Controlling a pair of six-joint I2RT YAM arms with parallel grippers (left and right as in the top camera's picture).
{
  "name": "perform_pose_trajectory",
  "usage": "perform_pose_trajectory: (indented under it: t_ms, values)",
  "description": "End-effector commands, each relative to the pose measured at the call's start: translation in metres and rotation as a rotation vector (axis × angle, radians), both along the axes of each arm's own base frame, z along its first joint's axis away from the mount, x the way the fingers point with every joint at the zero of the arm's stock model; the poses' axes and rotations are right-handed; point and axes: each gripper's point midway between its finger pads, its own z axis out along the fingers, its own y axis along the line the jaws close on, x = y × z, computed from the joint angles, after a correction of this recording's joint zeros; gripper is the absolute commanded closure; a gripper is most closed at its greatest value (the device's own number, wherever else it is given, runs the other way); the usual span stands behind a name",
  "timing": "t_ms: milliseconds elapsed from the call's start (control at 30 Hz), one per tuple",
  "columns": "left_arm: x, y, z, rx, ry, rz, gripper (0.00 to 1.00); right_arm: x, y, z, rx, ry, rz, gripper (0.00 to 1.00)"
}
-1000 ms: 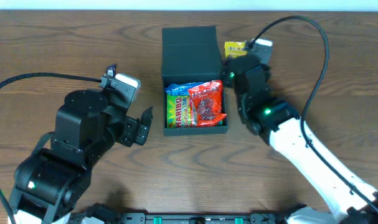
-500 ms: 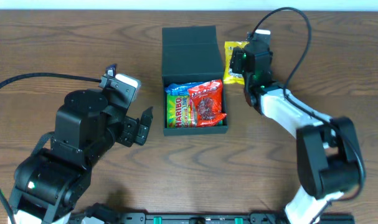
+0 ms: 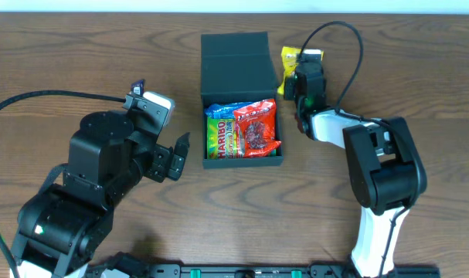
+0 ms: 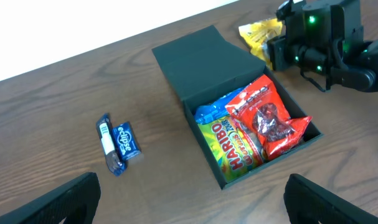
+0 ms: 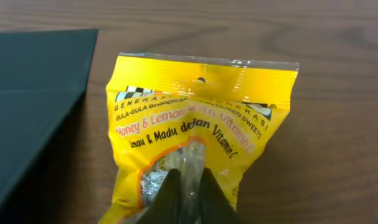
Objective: Pack container
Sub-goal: 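Move the right gripper to the yellow snack bag and grasp it, then lower the yellow bag into the box and release it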
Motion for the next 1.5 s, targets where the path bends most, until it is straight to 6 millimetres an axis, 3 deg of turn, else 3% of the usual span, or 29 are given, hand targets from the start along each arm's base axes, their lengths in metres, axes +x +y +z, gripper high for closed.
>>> perform_pose_trajectory:
  t_ms: [0, 100, 167, 333, 467, 600, 700, 867, 1000, 1133, 1300, 1467]
  values:
    - [0.001, 0.001, 0.005, -0.005, -0.012, 0.009, 0.05, -0.014, -0.009, -0.035, -0.033, 0.093, 0.0, 0.99]
    - [0.001, 0.001, 0.005, -0.005, -0.012, 0.009, 0.05, -0.013, -0.008, -0.029, -0.03, 0.082, 0.001, 0.99]
    - [0.001, 0.001, 0.005, -0.005, -0.012, 0.009, 0.05, -0.009, -0.007, -0.008, -0.02, 0.043, 0.001, 0.99]
    - [0.001, 0.001, 0.005, -0.005, -0.013, 0.009, 0.05, -0.004, -0.002, 0.079, 0.02, -0.107, 0.008, 0.99]
    - [0.001, 0.001, 0.005, -0.004, -0.012, 0.009, 0.05, -0.023, 0.009, 0.169, 0.056, -0.237, 0.038, 0.99]
    - [0.001, 0.001, 0.005, -0.004, -0.013, 0.009, 0.05, -0.047, 0.025, 0.214, 0.086, -0.275, 0.101, 0.99]
    - [0.001, 0.001, 0.005, -0.004, -0.013, 0.009, 0.05, -0.07, 0.036, 0.236, 0.092, -0.276, 0.139, 0.98]
    - [0.001, 0.001, 0.005, -0.004, -0.013, 0.009, 0.05, -0.098, 0.065, 0.231, 0.193, -0.19, 0.172, 0.99]
    - [0.001, 0.001, 0.005, -0.004, -0.013, 0.009, 0.05, -0.132, 0.112, 0.201, 0.38, -0.008, 0.219, 0.99]
    - [0.001, 0.003, 0.006, 0.0, -0.017, 0.016, 0.05, -0.159, 0.141, 0.176, 0.496, 0.139, 0.195, 0.99]
    - [-0.001, 0.008, 0.01, 0.005, -0.036, 0.033, 0.05, -0.188, 0.182, 0.145, 0.452, 0.248, 0.288, 0.98]
    - [-0.003, 0.009, 0.012, 0.001, -0.045, 0.033, 0.05, -0.19, 0.192, 0.103, 0.38, 0.297, 0.226, 0.99]
